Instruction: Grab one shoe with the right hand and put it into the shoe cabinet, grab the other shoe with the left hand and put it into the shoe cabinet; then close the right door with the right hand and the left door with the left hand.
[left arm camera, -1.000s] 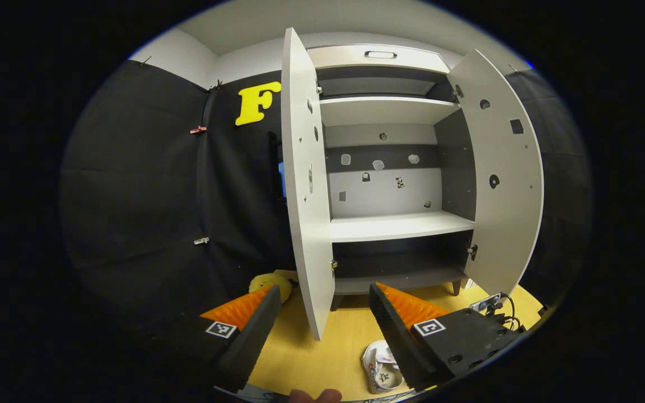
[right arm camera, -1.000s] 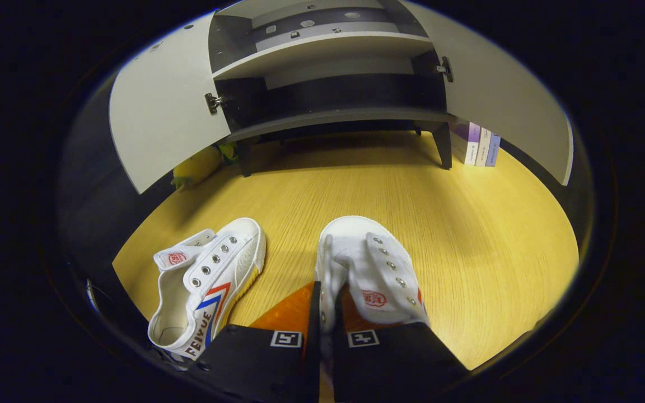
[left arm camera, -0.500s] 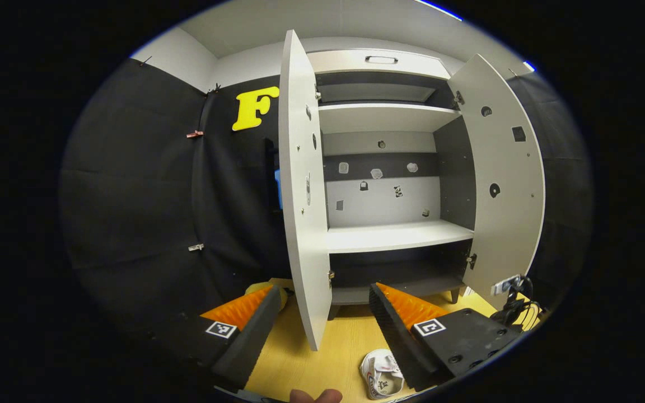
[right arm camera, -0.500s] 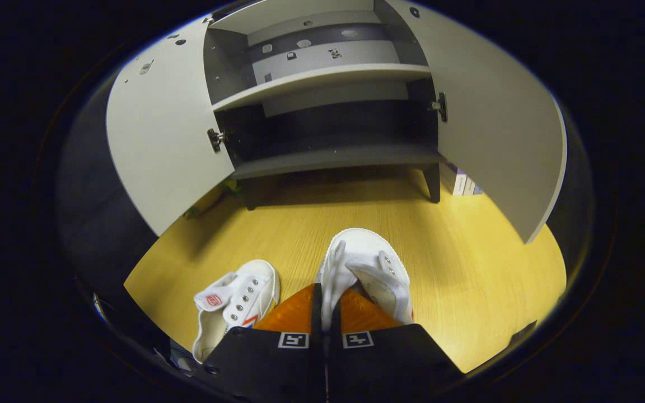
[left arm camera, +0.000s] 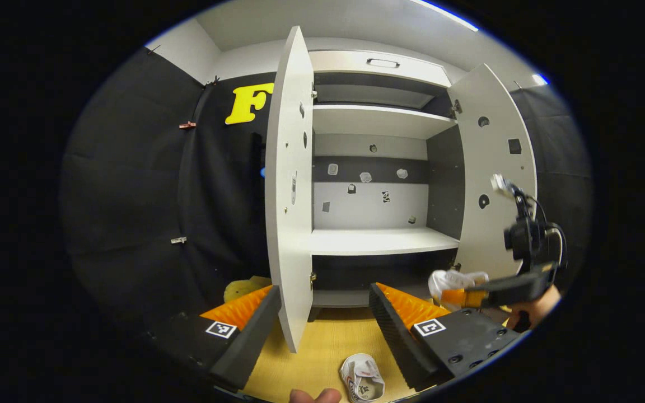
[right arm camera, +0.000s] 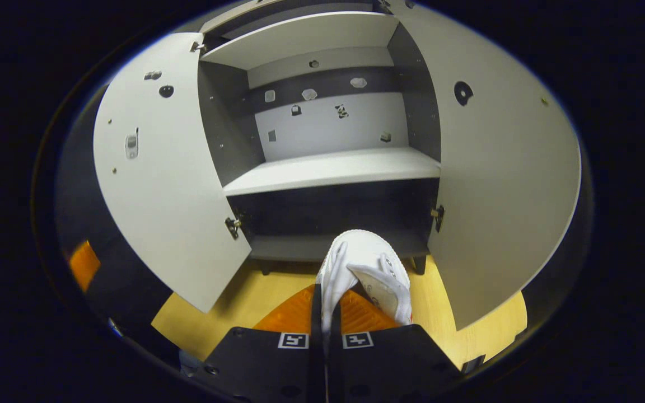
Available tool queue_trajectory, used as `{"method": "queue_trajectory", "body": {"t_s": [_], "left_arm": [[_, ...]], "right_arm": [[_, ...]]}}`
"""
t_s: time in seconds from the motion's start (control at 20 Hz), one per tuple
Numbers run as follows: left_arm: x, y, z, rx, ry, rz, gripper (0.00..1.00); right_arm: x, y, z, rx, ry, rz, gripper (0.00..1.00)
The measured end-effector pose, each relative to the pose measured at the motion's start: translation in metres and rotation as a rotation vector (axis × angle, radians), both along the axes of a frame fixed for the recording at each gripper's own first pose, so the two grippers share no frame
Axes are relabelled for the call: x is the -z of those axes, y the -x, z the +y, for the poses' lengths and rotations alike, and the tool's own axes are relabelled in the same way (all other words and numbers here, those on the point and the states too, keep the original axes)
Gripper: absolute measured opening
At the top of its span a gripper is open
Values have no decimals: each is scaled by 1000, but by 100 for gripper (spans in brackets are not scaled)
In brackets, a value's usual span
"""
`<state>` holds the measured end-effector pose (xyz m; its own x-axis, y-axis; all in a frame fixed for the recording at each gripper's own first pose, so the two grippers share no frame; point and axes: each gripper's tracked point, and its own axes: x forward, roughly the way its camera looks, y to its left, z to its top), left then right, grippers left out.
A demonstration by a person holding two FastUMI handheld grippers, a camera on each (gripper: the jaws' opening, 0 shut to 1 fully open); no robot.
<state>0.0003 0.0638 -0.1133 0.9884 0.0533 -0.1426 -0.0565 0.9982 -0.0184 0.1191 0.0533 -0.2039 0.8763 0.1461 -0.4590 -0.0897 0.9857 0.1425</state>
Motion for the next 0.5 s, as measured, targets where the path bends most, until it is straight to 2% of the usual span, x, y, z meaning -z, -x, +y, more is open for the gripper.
{"method": "queue_trajectory", "body": {"t_s": [0.25, 0.5], "left_arm": [[3, 4, -10, 35, 15, -2, 99], [5, -1, -7, 41, 15, -1, 99]], "right_arm": [[-72, -81, 6, 9, 12, -65, 7], [-101, -173, 3, 0, 105, -112, 7]]}}
